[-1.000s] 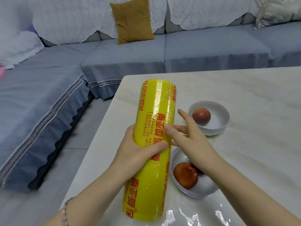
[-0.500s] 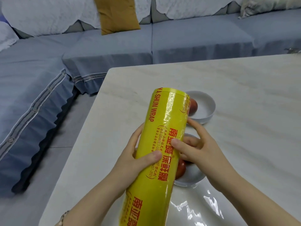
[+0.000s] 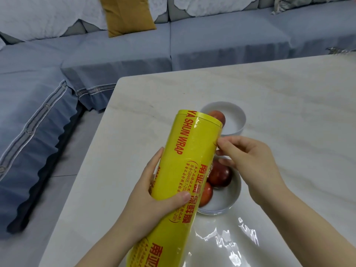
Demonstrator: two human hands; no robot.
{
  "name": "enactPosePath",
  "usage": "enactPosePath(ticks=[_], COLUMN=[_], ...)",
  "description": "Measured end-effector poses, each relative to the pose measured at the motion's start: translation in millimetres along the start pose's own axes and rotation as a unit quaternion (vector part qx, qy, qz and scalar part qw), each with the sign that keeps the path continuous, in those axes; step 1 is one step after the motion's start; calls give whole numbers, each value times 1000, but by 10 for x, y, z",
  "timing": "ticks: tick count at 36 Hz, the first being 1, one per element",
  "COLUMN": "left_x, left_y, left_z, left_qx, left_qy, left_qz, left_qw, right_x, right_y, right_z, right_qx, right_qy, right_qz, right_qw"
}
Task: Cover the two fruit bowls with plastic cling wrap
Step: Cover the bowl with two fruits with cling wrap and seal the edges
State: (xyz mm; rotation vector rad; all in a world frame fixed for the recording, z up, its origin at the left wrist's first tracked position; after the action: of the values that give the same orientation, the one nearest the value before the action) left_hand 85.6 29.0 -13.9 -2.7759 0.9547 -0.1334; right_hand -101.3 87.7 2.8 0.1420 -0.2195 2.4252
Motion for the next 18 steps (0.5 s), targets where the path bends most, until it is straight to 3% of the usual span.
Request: enactPosePath(ticks=[6,11,15,18], left_x=[17,17,14,19], left_y=[-20,-22,-28,-38], left_z=[-30,-82,-89,-86], left_qx=[4,9,3,-5], left_qy=[13,39,69,100], left_qz=[-20,-49,-62,-69], left_qw=[1000,998,996,993], right_x=[-17,-71,-115,-115], right_y=[-16,-75,-62,-38], right_z=[14,43,87,76], right_qx=[41,71,2,-62], right_qy=[-71,1,128,145], right_qz=[-25,-11,43,119], right_qw=[996,997,991,980])
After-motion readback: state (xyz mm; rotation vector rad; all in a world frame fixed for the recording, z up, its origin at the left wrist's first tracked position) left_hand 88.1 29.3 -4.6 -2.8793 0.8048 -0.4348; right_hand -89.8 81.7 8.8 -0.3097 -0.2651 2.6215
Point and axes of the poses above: each hand's wrist, its own y-axis towards the middle knuckle, its own x-axis out of the back of the hand, z = x × y, the point moved 1 cm from there along y, towards the middle knuckle, and after that the axes turned 11 degrees about -y, right-handed, at the moved point
